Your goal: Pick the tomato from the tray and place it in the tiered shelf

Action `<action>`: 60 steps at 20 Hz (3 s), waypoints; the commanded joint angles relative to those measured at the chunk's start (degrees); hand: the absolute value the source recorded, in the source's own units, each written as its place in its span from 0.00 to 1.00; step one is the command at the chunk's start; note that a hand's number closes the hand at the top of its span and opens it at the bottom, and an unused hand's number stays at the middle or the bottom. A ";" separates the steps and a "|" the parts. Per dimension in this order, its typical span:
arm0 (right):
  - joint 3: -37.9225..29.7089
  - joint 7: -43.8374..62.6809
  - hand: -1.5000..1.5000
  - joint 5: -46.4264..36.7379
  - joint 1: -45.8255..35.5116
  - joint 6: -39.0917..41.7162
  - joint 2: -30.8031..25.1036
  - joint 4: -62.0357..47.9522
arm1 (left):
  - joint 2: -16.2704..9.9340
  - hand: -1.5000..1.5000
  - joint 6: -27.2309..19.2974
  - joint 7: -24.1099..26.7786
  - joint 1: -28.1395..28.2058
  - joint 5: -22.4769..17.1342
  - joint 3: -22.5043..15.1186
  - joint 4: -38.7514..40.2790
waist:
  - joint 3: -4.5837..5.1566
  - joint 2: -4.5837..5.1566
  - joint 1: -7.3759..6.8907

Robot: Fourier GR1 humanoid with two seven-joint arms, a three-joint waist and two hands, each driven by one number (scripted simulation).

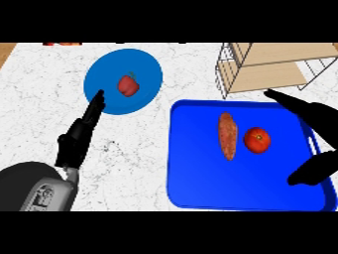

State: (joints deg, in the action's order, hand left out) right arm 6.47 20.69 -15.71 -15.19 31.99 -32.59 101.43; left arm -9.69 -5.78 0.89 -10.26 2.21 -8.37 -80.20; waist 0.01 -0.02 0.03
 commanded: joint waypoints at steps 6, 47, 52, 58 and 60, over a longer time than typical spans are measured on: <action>-2.74 -5.00 0.00 -6.76 -1.21 2.23 3.48 -6.84 | 1.05 0.50 2.08 -5.56 1.37 1.58 0.26 -6.88 | -0.02 0.01 -0.30; -2.08 -19.02 0.00 -32.30 -2.13 -2.59 14.92 -24.20 | 6.19 0.50 6.10 1.83 2.28 6.61 5.92 -0.73 | -0.01 0.04 -0.18; 0.85 -21.28 1.00 -36.03 -3.17 -2.22 14.13 -24.41 | 5.66 0.50 6.10 -1.70 0.93 6.78 6.62 -2.40 | -0.01 0.03 -0.21; -0.54 -27.58 1.00 -38.06 3.44 -7.71 12.73 -21.02 | 6.18 0.50 6.28 -1.43 0.69 7.24 6.51 -2.12 | -0.01 -0.01 0.02; 0.56 -26.06 1.00 -38.67 4.29 -9.30 15.90 -19.83 | 6.56 0.50 5.25 -3.72 0.16 8.22 6.20 -3.50 | -0.01 -0.01 0.02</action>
State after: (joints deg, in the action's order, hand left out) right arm 6.72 -3.96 -53.32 -13.84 24.90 -17.91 80.01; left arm -3.47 0.13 -1.70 -9.55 9.45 -2.00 -83.36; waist 0.06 -0.08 -0.06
